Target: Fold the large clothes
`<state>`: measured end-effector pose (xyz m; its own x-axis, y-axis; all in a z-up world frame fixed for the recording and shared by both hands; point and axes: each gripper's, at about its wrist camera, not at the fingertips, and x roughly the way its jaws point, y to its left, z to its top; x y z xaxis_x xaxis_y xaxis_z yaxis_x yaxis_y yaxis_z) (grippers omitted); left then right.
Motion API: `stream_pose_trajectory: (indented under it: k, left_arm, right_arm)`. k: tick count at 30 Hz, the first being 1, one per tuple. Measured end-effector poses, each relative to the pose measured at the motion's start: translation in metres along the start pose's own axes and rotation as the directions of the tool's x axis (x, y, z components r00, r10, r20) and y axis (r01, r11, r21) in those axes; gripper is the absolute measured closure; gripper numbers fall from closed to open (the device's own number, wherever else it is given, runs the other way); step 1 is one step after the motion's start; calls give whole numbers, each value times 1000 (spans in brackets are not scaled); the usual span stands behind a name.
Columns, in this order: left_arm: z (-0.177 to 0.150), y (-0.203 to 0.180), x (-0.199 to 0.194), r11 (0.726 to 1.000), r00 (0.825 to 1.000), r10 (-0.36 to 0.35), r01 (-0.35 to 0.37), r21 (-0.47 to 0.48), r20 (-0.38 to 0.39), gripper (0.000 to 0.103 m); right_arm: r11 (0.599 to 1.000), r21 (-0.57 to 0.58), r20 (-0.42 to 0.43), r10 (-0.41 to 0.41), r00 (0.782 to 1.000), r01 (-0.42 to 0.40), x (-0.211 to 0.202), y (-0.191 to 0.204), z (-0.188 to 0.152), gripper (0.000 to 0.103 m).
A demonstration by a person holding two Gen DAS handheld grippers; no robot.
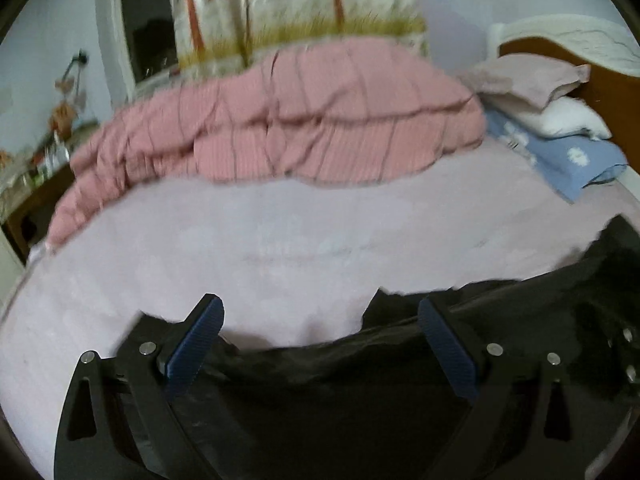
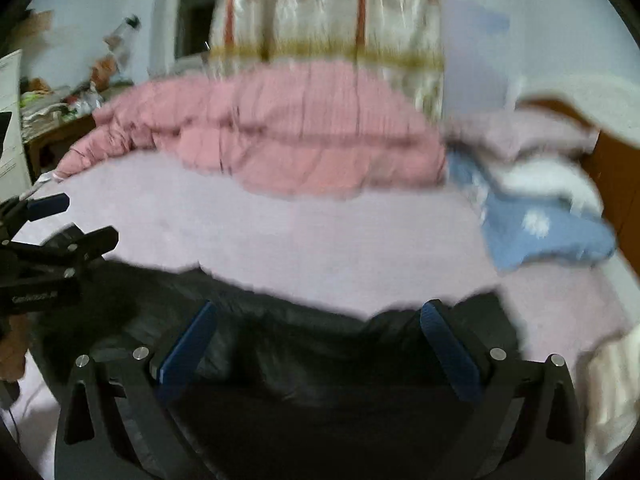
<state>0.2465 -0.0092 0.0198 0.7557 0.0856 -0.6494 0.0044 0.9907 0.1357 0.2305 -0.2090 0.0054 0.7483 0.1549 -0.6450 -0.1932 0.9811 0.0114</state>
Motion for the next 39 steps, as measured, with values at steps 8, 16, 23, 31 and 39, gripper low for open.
stream_pose_trajectory:
  k: [8,16,23,31,39]
  left_arm:
    - [-55,5,45,1000,1000,10,-10,-2,-20,11]
    - [-57,9,67,1000,997,-9,7,-25,-75,11]
    - [-58,5,71,1000,996,-2,0,-20,-91,11]
    - [-56,18,43,999,998,-36,35,-19,-61,19]
    - [-65,93,-50,993,995,80,-74,-89,65,19]
  right_arm:
    - [993,101,-2,60,998,-60,31,-32,-52,2]
    - [995,92,-88,51,995,-43,56,-27,-50,2]
    - [997,74,-129,-4,992,14,69,-21,-50,2]
    - [998,58,-122,-10,992,17,63,-19,-49,3]
    - [988,106,-2,112,994,-111,-36,-13,-57,7]
